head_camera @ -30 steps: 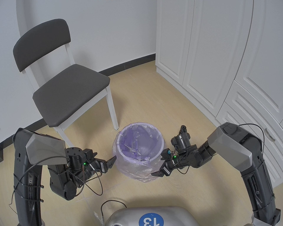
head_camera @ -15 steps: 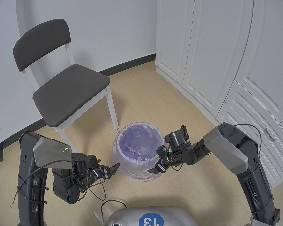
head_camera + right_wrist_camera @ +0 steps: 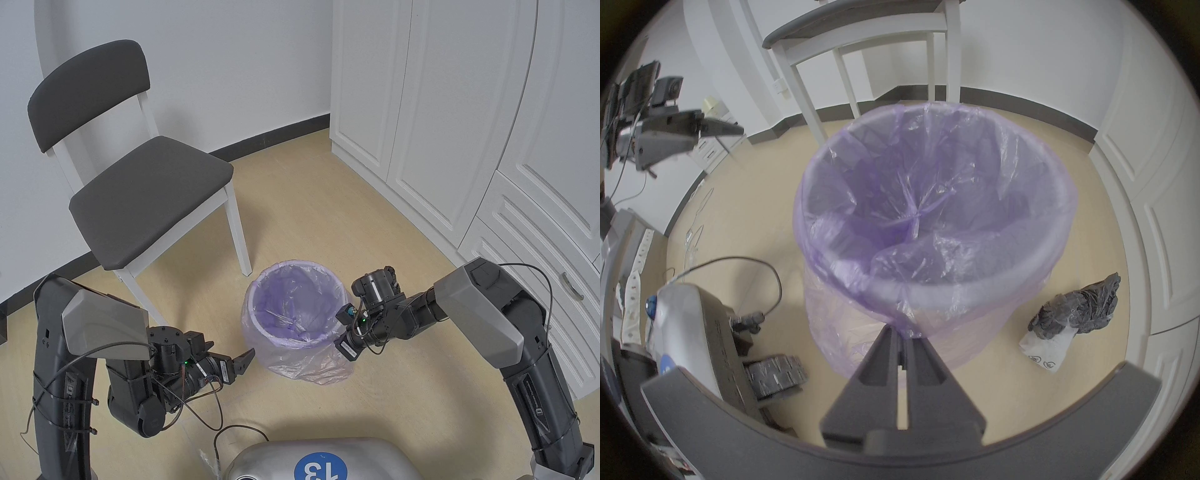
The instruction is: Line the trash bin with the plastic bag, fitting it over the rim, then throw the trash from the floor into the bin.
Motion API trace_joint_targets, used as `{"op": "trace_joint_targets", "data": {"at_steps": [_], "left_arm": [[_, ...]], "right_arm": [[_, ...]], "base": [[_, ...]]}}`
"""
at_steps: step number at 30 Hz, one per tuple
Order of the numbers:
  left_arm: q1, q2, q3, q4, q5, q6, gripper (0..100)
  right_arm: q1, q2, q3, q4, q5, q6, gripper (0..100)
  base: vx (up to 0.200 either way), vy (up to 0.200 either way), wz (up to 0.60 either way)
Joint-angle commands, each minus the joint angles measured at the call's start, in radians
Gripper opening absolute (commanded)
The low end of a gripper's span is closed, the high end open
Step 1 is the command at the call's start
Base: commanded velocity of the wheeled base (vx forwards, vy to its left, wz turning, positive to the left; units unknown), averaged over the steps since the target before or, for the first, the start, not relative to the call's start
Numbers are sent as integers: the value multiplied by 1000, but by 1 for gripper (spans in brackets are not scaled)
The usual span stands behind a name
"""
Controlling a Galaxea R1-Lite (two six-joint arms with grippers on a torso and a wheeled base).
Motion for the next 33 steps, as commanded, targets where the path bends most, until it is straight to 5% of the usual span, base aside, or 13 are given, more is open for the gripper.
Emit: {"op": "trace_joint_targets", "data": {"at_steps": [1,10,21,22,29,33], "left_arm": [[-2,-10,3,-18,0,-1,100],[-9,-1,-3,-18,0,-24,100],[-9,13,-5,-18,-2,-24,100],[-9,13,-6,-18,-2,-24,100],[-4,13,-3,-18,-3,-24,100],[-1,10,-5,-18,-3,-39,100]], "right_arm": [[-52,7,-36,22,0,-38,0],[-121,139,-251,53,11,-78,0],[-124,198,-260,24,40,-81,0],[-124,198,-260,19,45,-81,100],[-133,152,-236,-10,71,-70,100],[-153,49,-38,-149,83,-68,100]], "base": [[0,0,0],[0,0,0],[0,0,0],[0,0,0],[0,0,0],[0,0,0]]}}
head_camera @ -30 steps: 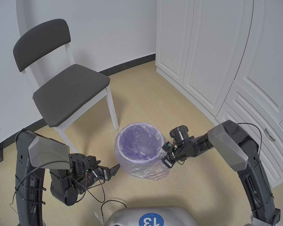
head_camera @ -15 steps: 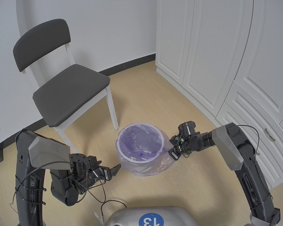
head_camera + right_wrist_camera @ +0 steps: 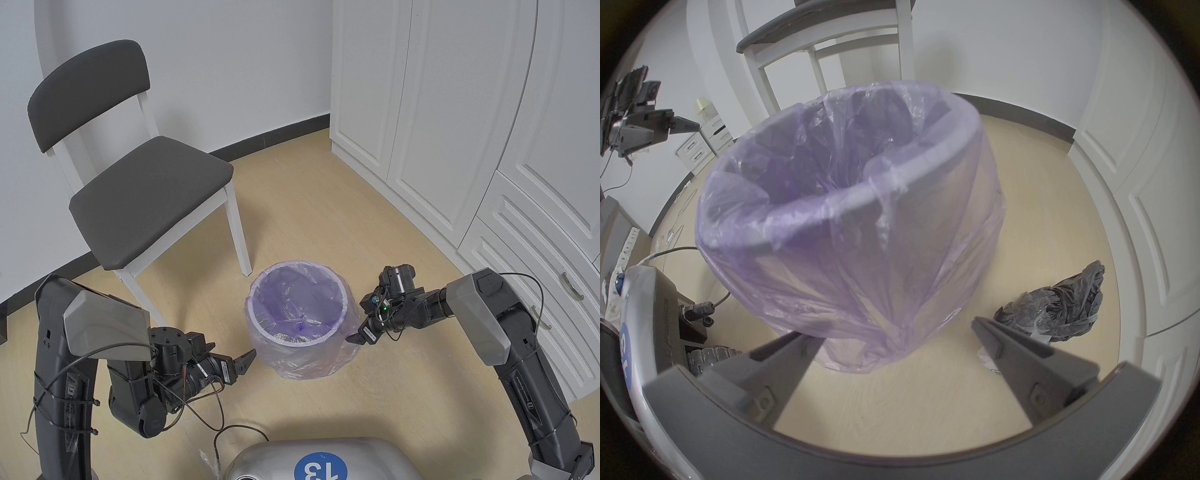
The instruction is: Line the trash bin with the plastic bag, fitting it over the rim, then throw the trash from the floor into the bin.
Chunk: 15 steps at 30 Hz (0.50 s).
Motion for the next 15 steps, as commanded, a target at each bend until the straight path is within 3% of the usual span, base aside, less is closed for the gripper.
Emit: {"op": "trace_joint_targets", "data": {"at_steps": [1,7,13,15], "left_arm": [[4,-2,0,-18,-1,-20,100],[-5,-22,17,-18,-4,-23,100],[-10,-47,20,-18,-4,-19,100],[-21,-51,18,-18,1,-17,100]], "right_arm": [[-27,-140,241,-159,13,4,100],[-81,-358,616,-370,40,80,100],[-139,-512,876,-590,70,142,100],[-162,-567,1002,-731,70,199,100]], "base": [[0,0,0],[0,0,0],[0,0,0],[0,0,0]]}}
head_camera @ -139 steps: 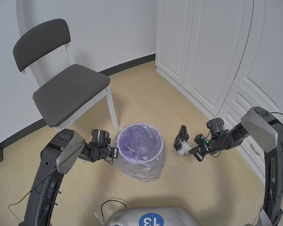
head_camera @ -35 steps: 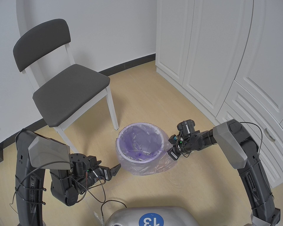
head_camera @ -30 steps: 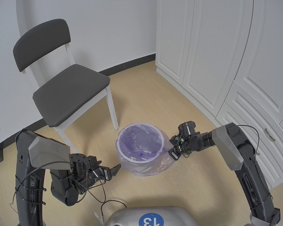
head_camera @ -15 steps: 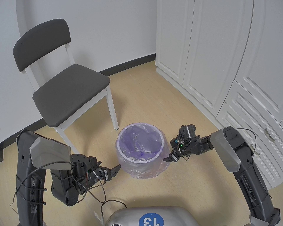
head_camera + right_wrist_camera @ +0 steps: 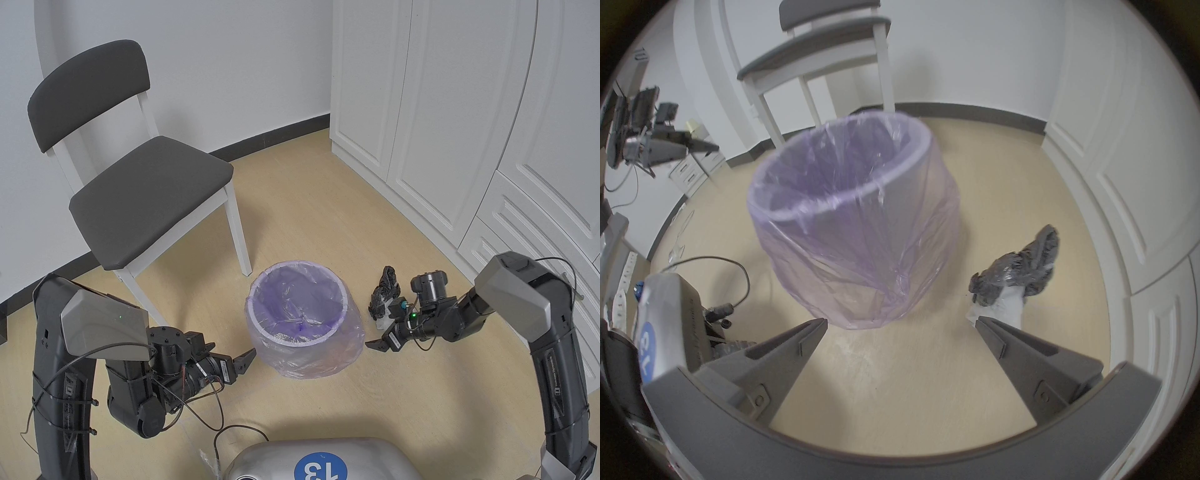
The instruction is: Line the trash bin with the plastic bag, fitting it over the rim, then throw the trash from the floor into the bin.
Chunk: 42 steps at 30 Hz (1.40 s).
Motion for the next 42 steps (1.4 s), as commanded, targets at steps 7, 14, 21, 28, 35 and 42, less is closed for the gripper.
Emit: {"op": "trace_joint_targets", "data": {"at_steps": [7,14,21,28,35,42], "left_arm": [[-35,-73,27,-18,15,5,100],[-49,-44,-5,-18,168,15,100],[-44,-10,-24,-18,219,19,100],[-9,48,-111,-18,276,25,100],[28,119,-179,-18,310,54,100],[69,211,-260,-18,359,57,100]], "right_arm": [[-82,-287,653,-790,-48,357,100],[-48,-180,785,-1073,-384,475,100],[-30,-184,770,-1073,-408,566,100],[-48,-106,696,-1073,-413,567,100],[-73,73,463,-1073,-508,567,100],[-77,218,247,-1073,-580,567,100]], "base": [[0,0,0],[0,0,0],[0,0,0],[0,0,0],[0,0,0],[0,0,0]]}}
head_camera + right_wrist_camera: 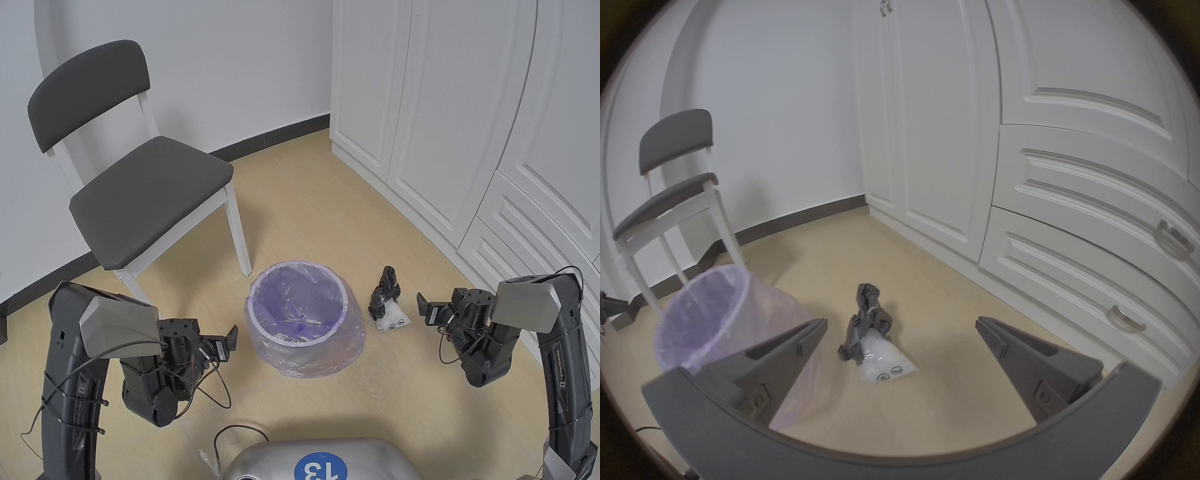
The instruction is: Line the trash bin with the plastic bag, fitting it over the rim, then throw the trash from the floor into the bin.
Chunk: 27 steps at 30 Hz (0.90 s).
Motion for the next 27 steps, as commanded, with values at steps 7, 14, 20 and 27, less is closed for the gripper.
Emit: {"op": "trace_joint_targets", "data": {"at_steps": [7,14,20,27], "left_arm": [[77,201,-196,-18,103,3,100],[114,208,-231,-18,115,-9,100],[120,207,-231,-18,113,-11,100],[117,208,-234,-18,121,1,100]], "right_arm": [[-8,159,-166,-18,-51,13,100],[10,163,-205,-18,-68,143,100],[2,157,-162,-17,15,52,100],[8,-21,-309,457,192,-32,100]], "base": [[0,0,0],[0,0,0],[0,0,0],[0,0,0]]}}
